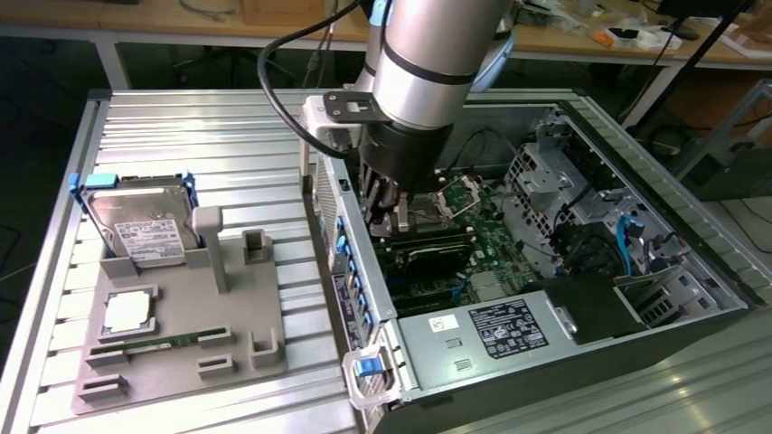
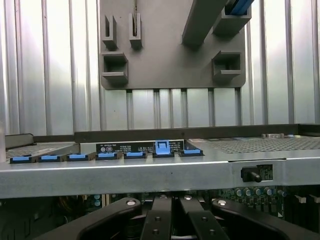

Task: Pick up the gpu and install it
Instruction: 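Press down on the gpu until it lock into place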

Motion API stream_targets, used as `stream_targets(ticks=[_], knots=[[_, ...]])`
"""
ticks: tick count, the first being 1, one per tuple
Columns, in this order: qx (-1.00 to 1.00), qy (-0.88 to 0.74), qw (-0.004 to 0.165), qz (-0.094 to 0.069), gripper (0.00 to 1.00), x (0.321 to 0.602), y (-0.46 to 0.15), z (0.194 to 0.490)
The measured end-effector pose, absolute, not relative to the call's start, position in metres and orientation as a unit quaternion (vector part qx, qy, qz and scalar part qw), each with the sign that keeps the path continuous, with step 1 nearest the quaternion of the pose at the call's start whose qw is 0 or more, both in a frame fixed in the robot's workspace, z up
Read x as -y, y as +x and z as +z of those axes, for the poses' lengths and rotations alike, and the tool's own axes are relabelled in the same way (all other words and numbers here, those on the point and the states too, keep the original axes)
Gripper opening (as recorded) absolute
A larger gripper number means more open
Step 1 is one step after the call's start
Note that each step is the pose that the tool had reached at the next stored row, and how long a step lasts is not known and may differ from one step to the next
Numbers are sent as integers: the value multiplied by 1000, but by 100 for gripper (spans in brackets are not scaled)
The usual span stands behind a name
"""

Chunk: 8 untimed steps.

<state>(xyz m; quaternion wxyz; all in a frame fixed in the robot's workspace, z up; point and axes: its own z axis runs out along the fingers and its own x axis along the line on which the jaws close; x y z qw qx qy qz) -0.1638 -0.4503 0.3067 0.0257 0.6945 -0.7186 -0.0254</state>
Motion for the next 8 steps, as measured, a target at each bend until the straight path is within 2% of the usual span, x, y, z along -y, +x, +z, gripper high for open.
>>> stream_targets(ticks=[8], knots=[[719, 695, 25, -26, 11, 450, -156, 313]])
